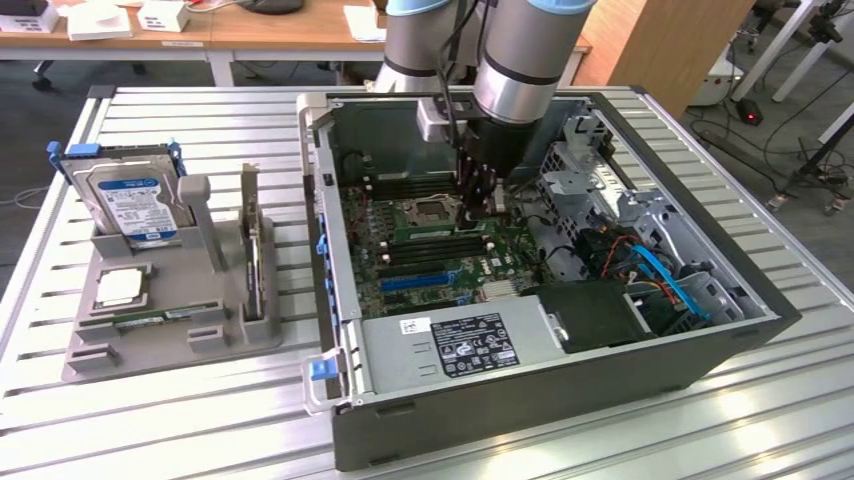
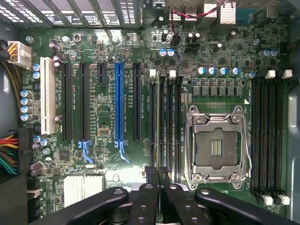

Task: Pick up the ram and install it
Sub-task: 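Insert the ram into the slot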

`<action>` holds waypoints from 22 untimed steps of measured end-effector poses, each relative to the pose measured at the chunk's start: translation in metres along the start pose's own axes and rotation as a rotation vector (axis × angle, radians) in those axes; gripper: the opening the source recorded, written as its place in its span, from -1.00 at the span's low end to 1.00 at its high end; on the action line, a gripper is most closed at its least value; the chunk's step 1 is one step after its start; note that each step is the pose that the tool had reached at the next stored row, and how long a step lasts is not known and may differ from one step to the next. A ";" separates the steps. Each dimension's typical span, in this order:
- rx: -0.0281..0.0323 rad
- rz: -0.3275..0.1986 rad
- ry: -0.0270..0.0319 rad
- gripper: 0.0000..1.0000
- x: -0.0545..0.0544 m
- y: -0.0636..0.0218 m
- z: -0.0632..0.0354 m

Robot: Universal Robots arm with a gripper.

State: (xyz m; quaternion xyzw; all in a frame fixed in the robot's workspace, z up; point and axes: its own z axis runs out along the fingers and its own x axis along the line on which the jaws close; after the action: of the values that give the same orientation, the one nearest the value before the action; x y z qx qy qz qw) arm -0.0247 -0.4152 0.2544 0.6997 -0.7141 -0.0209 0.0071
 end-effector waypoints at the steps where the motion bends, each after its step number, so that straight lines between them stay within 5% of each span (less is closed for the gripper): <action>1: 0.0000 0.000 -0.0001 -0.79 0.000 0.0000 0.0001; 22: 0.0000 0.000 -0.0002 -0.79 0.002 -0.0004 0.0102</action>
State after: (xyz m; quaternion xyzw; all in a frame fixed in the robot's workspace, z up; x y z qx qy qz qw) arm -0.0247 -0.4172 0.2441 0.6997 -0.7141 -0.0210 0.0070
